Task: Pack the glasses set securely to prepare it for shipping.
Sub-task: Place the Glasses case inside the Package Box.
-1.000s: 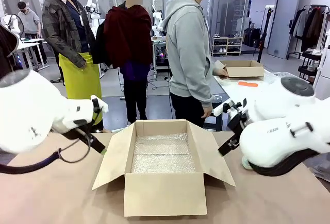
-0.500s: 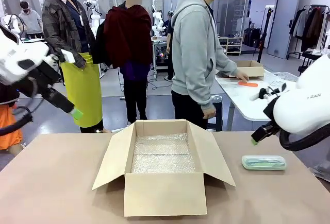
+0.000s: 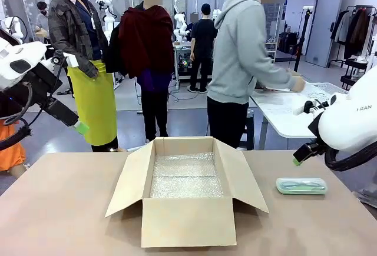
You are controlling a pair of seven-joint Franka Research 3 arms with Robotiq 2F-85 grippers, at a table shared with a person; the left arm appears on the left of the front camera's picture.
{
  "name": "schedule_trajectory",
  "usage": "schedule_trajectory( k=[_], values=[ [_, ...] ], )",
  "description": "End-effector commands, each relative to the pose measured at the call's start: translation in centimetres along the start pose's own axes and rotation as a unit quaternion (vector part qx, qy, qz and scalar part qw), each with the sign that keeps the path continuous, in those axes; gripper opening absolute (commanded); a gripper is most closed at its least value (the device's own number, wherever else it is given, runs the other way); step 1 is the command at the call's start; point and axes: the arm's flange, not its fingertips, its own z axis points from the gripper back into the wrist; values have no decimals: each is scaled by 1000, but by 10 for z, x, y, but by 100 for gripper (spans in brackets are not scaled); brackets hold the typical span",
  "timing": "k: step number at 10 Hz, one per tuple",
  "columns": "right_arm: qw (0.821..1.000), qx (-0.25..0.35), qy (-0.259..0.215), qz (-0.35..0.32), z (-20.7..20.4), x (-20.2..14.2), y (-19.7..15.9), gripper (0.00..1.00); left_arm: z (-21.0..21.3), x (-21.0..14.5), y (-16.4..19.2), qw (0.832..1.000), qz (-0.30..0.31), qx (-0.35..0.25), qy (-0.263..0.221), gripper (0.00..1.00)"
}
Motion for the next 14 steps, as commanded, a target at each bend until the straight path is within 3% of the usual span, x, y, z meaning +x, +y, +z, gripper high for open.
schedule_trajectory(
  k=[1, 2, 3, 4, 5, 6, 7, 8, 9, 11, 14],
  values=[
    [1000, 4, 0, 2, -1, 0, 2, 100, 2, -1, 2, 1000, -9, -6, -5, 100],
    [1000, 0, 0, 0, 0, 0, 0, 100, 2, -1, 2, 1000, -9, -6, -5, 100],
    [999, -6, 25, 40, -2, 9, -7, 100, 2, -1, 2, 1000, -9, -6, -5, 100],
    [989, 28, 54, 138, -4, 13, -11, 100, 2, -1, 2, 1000, -9, -6, -5, 100],
    [976, 65, 50, 200, -7, 20, -16, 100, 2, -1, 2, 1000, -9, -6, -5, 100],
    [941, 85, 82, 316, -16, 25, -17, 100, 2, -1, 2, 1000, -9, -6, -5, 100],
    [913, 94, 96, 384, -27, 32, -21, 100, 2, -1, 2, 1000, -9, -6, -5, 100],
    [875, 98, 100, 464, -37, 38, -28, 100, 2, -1, 2, 1000, -9, -6, -5, 100],
    [857, 94, 113, 494, -45, 42, -31, 100, 2, -1, 2, 1000, -9, -6, -5, 100],
    [844, 105, 113, 514, -62, 46, -35, 100, 2, -1, 2, 1000, -9, -6, -5, 100],
    [846, 121, 132, 501, -98, 50, -48, 100, 2, -1, 2, 1000, -9, -6, -5, 100]
  ],
)
